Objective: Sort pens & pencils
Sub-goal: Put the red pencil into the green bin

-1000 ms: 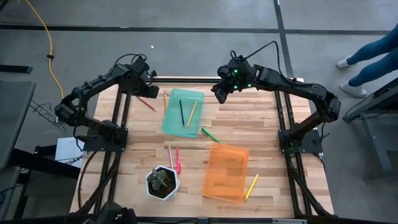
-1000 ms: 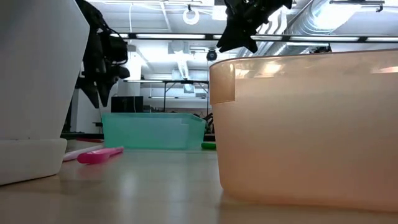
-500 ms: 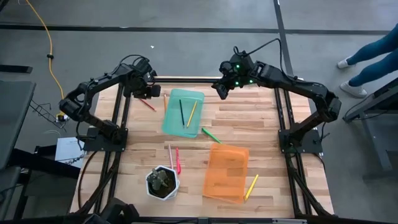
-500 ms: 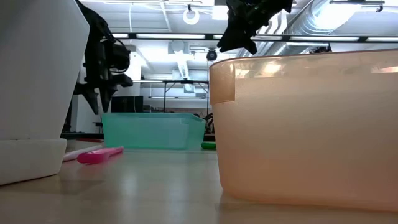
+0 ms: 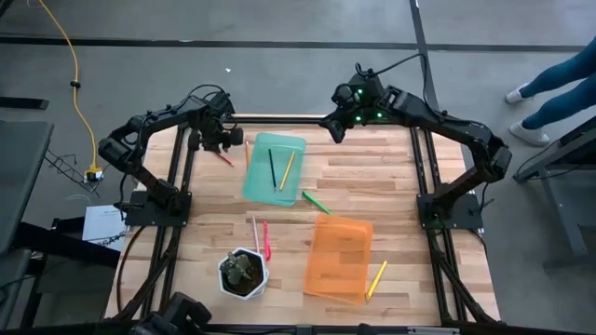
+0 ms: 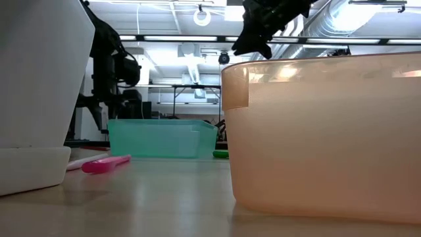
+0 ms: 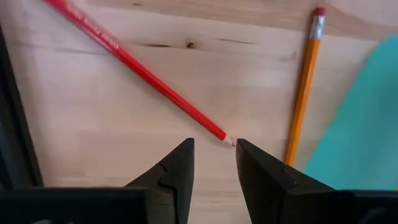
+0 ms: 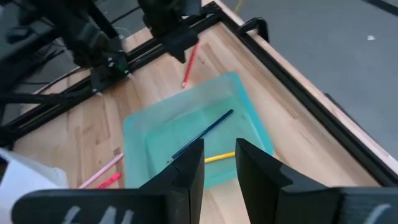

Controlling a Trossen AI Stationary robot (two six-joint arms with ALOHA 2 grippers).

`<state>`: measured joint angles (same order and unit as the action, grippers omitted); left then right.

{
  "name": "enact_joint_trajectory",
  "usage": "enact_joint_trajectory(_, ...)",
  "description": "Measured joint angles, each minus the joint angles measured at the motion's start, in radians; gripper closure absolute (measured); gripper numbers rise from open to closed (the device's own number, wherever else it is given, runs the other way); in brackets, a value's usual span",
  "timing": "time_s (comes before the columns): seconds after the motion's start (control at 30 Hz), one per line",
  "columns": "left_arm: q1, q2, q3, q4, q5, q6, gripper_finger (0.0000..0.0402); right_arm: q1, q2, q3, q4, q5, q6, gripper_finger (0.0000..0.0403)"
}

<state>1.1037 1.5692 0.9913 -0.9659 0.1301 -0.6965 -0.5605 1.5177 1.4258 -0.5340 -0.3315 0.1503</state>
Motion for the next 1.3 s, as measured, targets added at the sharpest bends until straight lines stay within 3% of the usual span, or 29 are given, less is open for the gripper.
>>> enact_joint_trajectory(0.2,-0.008,0.000,0.000,0.018,-0.027,-0.081,0.0293,-0.050,0.000,0.000,-0.002,-0.088,-0.021,0.0320)
enact_joint_trajectory(0.8,-0.039,0.000,0.000,-0.087,-0.021,0.661,0.0293,-0.160,0.000,0.000,-0.001,-0.143,-0.046,0.0320)
enact_joint_trajectory(1.3,-0.037,0.000,0.000,-0.189,0.004,0.847,0.0293,-0.160,0.000,0.000,0.000,-0.142,-0.026,0.0320)
